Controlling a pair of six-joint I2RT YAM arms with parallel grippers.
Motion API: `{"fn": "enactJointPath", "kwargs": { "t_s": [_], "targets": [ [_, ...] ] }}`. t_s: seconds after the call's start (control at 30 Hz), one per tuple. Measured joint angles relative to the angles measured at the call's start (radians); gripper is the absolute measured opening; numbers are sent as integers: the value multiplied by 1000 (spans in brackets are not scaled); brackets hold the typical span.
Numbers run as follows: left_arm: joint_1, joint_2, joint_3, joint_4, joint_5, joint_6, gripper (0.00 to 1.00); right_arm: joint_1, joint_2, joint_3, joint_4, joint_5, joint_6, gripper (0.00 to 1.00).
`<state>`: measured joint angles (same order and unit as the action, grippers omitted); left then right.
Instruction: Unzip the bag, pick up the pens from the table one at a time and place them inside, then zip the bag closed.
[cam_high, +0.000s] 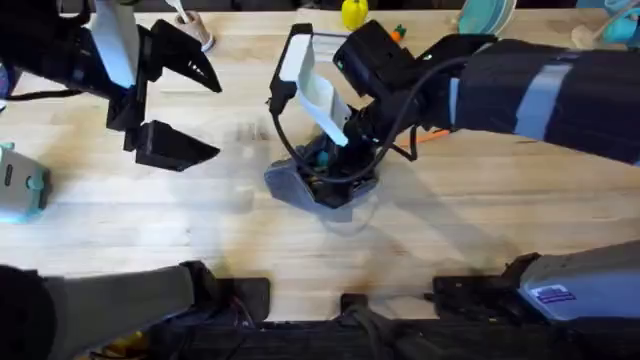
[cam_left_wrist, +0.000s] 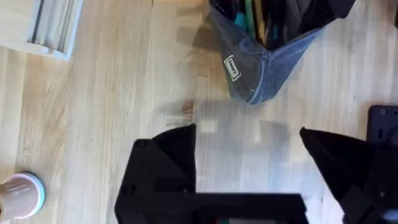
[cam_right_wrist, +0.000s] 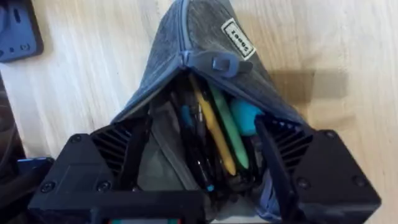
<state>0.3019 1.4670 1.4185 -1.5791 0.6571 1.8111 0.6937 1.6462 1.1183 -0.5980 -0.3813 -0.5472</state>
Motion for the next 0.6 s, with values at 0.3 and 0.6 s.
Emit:
{"fn": "enactJointPath", "kwargs": {
  "t_s": [0.3, 0.6],
  "targets": [
    [0, 0, 0, 0, 0, 0, 995, -22, -232, 0, -58, 2, 18, 997],
    [0, 0, 0, 1, 0, 0, 995, -336, -540, 0, -85, 0, 257, 997]
  ]
}}
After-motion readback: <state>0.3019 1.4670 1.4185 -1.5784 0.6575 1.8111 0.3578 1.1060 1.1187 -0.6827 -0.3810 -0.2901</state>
